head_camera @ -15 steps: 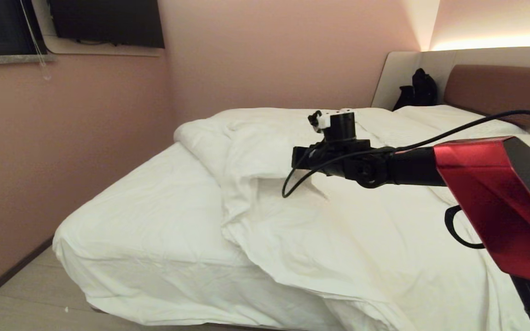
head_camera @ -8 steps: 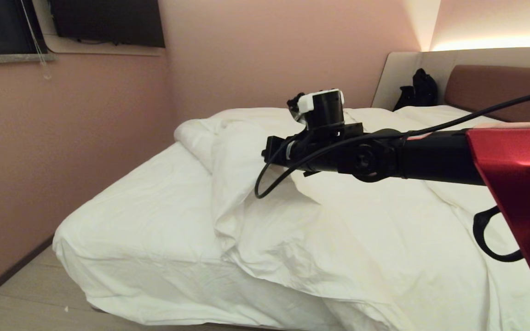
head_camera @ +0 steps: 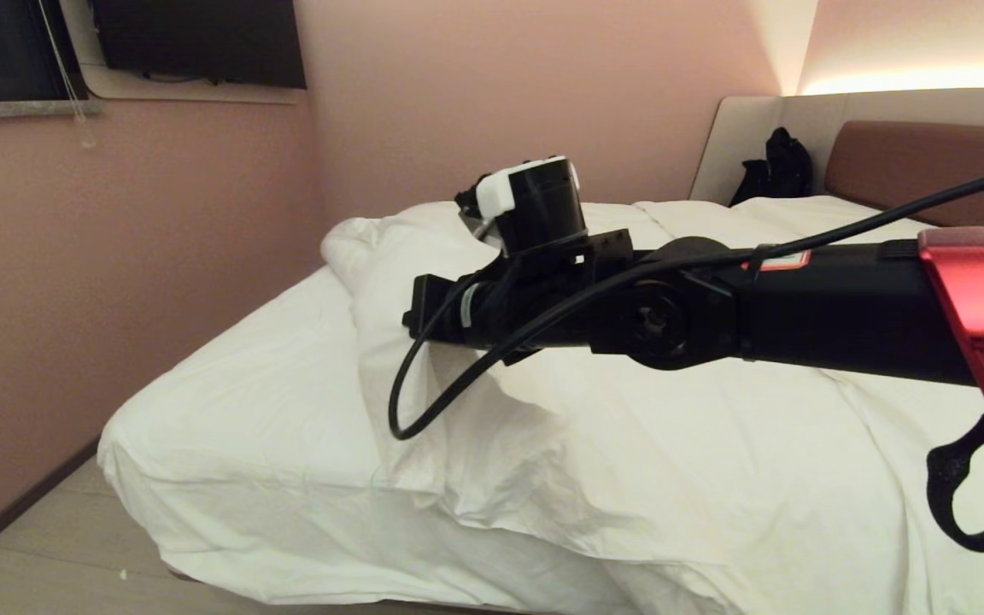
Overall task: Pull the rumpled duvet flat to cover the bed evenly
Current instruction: Flatten the corners of the folded blanket
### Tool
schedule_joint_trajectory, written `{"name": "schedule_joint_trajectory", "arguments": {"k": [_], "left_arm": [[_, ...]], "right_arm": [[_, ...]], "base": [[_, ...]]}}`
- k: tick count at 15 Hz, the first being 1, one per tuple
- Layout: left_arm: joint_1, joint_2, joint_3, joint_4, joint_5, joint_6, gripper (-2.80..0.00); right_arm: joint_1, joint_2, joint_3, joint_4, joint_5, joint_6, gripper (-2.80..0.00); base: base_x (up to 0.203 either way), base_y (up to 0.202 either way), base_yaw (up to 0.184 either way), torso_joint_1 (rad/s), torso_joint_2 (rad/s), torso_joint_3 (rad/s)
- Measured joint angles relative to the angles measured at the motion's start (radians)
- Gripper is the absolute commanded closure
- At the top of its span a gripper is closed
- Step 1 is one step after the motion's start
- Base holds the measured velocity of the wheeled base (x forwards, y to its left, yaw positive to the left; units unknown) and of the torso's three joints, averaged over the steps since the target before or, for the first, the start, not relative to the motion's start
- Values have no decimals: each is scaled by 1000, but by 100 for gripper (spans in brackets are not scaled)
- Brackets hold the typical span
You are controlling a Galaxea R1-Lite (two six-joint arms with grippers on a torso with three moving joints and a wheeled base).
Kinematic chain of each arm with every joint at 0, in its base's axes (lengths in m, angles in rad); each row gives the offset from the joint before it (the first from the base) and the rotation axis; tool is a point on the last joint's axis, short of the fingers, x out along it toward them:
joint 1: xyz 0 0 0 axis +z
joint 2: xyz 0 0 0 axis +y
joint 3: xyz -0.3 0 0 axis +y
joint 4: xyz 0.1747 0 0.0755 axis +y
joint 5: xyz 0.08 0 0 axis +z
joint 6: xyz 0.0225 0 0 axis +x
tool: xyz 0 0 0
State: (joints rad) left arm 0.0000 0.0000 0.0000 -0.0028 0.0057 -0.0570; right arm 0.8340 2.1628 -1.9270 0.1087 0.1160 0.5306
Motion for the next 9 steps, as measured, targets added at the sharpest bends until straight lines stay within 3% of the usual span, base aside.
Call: {"name": "schedule_joint_trajectory", "arguments": {"k": [9], "left_arm": [[0,0,0,0,0,0,0]], "right_arm": [[169,12,0,6,0,2,0]], "base": [[0,0,0,0,0,0]]}}
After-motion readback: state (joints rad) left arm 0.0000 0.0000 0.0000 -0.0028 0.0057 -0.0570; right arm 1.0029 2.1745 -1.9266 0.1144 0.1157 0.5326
